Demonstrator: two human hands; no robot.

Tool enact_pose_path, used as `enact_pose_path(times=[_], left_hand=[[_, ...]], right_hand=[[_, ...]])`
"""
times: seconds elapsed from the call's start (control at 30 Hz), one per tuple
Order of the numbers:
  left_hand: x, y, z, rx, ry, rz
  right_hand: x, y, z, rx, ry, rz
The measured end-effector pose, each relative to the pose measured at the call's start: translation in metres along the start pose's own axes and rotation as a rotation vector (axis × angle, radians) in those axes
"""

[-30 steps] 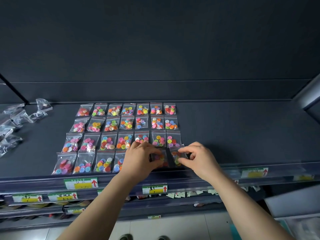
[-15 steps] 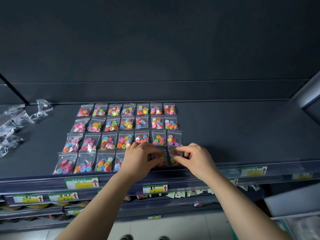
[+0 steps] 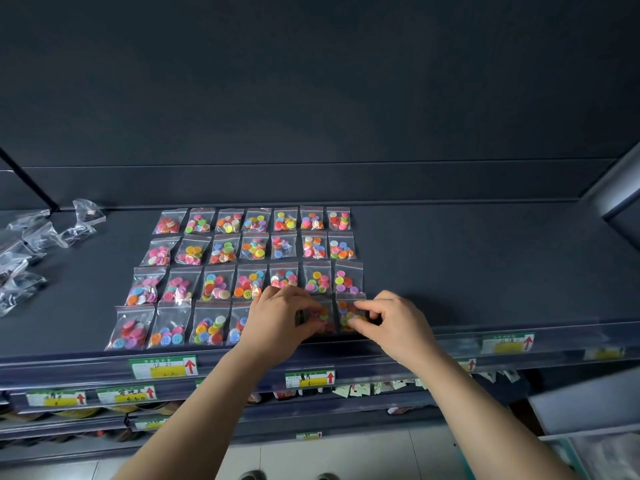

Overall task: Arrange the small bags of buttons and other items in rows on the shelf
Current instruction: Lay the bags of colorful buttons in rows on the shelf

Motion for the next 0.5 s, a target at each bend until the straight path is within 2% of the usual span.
enact_pose_path(times=[0.27,0.4,0.5], left_hand=[[-0.005,0.002,0.008,0.047,0.107,0.013],[-0.008,0.006,0.009,0.007,0.108,0.0],[-0.008,0.021,0.005,-0.022,0.076,-0.103]], right_hand=[[-0.013,0.009,0.011,0.0,0.128,0.013],[-0.03,0.004,0.004,0.04,0.083,0.081],[-0.04,0.004,-0.004,0.077,0.008,0.125]])
Point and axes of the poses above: each hand's wrist, its own x-axis away from the middle knuckle, its own z-axis out of the back of the hand, y = z × x, the point moved 7 cm from there along -x, towards the middle knuckle, and after that the axes turned 12 degrees about y, right-handed, at the moved point
